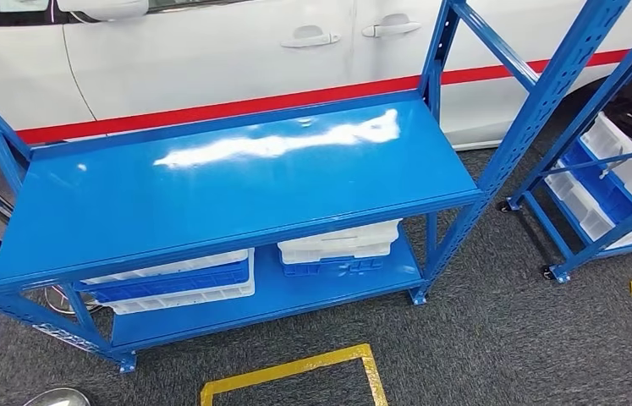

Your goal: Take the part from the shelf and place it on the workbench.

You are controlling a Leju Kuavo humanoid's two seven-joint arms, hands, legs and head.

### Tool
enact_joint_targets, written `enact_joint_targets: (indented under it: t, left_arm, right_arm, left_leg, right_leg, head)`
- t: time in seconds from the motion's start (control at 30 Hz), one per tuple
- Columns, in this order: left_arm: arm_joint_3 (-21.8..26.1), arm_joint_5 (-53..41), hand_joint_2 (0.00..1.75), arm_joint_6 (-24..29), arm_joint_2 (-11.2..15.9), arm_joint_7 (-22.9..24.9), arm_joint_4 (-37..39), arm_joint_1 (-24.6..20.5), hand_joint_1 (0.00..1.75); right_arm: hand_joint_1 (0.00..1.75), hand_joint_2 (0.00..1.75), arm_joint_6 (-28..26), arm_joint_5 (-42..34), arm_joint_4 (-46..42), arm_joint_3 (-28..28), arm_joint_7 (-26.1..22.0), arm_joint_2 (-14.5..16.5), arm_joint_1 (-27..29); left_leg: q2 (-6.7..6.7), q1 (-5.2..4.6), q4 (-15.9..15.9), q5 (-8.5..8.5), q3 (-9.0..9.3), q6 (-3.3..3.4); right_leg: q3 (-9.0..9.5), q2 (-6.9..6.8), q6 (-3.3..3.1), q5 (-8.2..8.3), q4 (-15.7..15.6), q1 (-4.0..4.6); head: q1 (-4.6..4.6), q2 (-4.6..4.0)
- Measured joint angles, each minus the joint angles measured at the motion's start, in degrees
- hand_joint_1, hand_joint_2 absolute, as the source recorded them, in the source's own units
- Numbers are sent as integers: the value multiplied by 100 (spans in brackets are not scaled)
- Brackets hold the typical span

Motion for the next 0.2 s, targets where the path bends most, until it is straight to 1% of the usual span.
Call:
enact_joint_targets:
  t: [0.07,0.2]
  left_arm:
    - [2,1,175,-4,7,0,46,-1,0]
    - [-29,402,175,-151,56,99,47,14,0]
  right_arm:
    - [0,175,94,-60,-57,5,-61,-7,8]
    - [0,175,111,-275,-154,-17,-37,-39,23]
  left_leg:
    - [1,0,4,-2,-1,-3]
    - [-1,0,10,-4,-4,-7]
  right_leg:
    - [0,1,-1,1,0,1]
    - [0,0,-1,1,0,0]
  head:
    - [1,0]
    - [2,0]
